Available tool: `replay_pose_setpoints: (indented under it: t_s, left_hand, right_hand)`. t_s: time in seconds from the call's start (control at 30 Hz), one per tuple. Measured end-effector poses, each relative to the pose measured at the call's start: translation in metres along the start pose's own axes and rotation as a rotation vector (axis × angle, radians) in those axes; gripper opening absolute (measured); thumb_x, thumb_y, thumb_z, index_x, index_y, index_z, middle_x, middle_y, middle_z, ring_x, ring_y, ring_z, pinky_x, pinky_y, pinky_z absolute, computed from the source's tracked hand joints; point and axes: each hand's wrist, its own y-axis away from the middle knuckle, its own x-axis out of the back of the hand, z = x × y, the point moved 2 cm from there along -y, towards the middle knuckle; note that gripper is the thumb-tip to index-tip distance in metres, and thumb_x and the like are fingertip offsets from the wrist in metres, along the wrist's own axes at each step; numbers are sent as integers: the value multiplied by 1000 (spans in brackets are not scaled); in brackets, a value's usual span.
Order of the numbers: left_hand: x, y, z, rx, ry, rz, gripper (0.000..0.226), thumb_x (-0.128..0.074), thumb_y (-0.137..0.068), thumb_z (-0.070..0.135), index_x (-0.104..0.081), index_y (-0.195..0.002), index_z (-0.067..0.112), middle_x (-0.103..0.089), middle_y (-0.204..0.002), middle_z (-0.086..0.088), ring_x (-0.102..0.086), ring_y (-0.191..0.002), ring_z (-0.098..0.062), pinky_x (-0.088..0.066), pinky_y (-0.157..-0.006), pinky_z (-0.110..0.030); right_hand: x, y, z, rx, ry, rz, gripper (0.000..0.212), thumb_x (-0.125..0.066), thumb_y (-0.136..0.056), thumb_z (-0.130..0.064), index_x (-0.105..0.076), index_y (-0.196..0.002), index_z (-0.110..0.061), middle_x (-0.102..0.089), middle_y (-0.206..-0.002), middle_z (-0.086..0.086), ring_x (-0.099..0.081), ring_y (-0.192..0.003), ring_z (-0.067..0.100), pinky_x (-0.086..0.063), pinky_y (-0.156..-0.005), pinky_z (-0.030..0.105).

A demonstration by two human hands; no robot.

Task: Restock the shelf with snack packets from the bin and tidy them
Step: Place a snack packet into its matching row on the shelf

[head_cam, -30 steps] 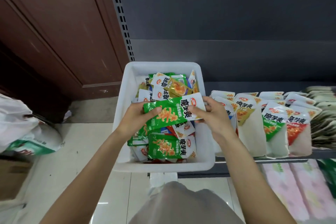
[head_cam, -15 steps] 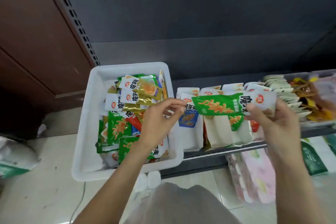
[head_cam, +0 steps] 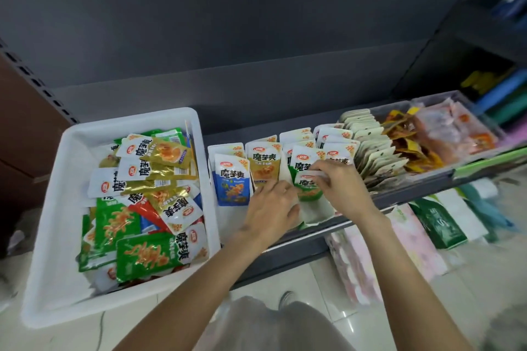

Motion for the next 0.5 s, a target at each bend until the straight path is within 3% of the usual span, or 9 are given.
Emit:
replay_pose_setpoints:
  t_s: [0.07, 0.2, 0.3, 0.37, 0.43, 0.5]
  left_hand:
    - [2, 0, 0, -14, 15, -2, 26, -66, -79, 21, -68, -104, 14, -66, -101, -2, -59, -98, -24, -53, -79, -39]
    - [6, 3, 0, -1, 62, -18, 32, -60, -86, 21, -63, -117, 16, -64, -113, -3, -53, -110, -24, -49, -88, -38]
    - [16, 9, -5, 23, 113, 62, 29, -57, -88, 25, -64, -116, 21, -66, -111, 2, -56, -107, -18, -51, -83, -34]
    - [33, 20, -14, 62, 154, 187, 24, -54, -88, 29, -66, -108, 24, -68, -100, 9, -60, -96, -9, -53, -77, -28]
    - [53, 34, -23, 92, 208, 350, 20, -52, -89, 29, -68, -98, 21, -68, -87, 11, -59, -81, -2, -48, -74, -21]
    - [75, 56, -40, 169, 239, 505, 22, -51, -90, 28, -69, -89, 15, -67, -76, 8, -56, -69, -3, -43, -68, -20]
  right_hand:
    - [-4, -8, 5, -19, -35, 42, 25, -60, -83, -5, -60, -99, -24, -65, -97, -2, -64, -80, 23, -53, -68, 42]
    - [9, -6, 2, -109, -124, 316, 28, -58, -84, 2, -64, -107, -13, -59, -111, 6, -62, -88, 25, -54, -77, 38]
    - [20, 8, -12, -98, -214, 462, 24, -57, -86, 3, -65, -105, -10, -62, -108, 6, -62, -89, 23, -53, -76, 35]
    - [19, 19, -30, -72, -273, 452, 21, -57, -87, 1, -66, -103, -10, -65, -102, 3, -62, -85, 18, -50, -80, 27]
    - [18, 27, -51, -28, -322, 401, 18, -58, -88, -2, -67, -101, -10, -67, -97, -1, -61, -83, 10, -40, -82, 8]
    - [10, 26, -79, 70, -425, 278, 17, -56, -89, -7, -66, -101, -12, -68, -97, -5, -61, -85, 4, -43, -79, 7]
